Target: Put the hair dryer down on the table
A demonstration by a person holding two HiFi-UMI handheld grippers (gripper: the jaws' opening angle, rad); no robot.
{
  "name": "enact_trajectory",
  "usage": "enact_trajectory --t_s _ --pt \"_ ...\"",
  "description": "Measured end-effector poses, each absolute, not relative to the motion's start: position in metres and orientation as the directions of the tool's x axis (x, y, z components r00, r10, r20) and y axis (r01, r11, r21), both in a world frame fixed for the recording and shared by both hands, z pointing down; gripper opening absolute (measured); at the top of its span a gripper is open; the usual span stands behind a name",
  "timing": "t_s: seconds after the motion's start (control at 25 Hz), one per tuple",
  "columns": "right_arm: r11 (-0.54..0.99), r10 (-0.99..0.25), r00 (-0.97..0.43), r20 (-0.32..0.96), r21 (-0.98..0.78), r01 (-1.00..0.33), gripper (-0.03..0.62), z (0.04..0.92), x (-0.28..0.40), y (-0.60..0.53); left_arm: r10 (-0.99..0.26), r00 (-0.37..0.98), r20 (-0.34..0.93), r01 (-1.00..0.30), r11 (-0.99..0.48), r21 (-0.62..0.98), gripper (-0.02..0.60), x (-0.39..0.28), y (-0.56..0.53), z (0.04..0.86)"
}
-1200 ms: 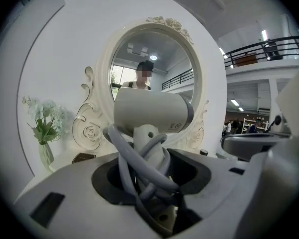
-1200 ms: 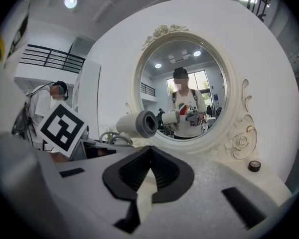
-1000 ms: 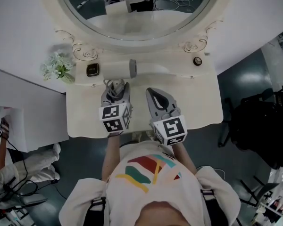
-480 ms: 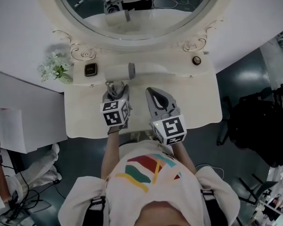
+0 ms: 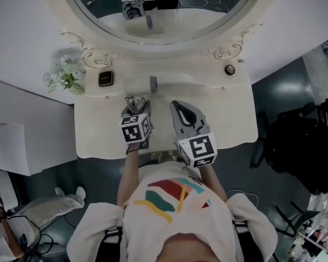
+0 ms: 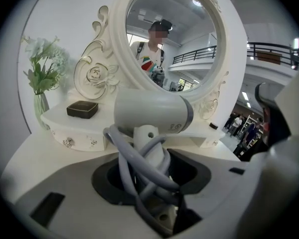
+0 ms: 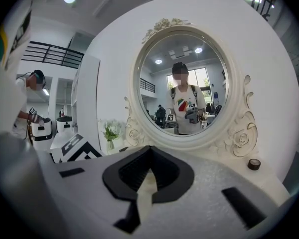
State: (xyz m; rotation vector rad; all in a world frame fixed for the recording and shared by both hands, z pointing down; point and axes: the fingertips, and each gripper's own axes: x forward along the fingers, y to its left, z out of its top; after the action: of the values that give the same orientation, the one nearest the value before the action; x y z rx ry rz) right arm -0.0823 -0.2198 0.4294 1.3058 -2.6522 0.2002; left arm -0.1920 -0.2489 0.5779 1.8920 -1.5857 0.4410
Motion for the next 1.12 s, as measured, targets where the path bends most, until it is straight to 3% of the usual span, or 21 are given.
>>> enact_trajectory --t_s 1.12 --pt "0.605 -0.768 -0.594 0.240 -0.035 -0.796 0.000 0.437 -0.087 -0.220 -0.687 0.222 0.692 -0.974 -0.127 0.187 0.187 -0.181 -0.224 0.616"
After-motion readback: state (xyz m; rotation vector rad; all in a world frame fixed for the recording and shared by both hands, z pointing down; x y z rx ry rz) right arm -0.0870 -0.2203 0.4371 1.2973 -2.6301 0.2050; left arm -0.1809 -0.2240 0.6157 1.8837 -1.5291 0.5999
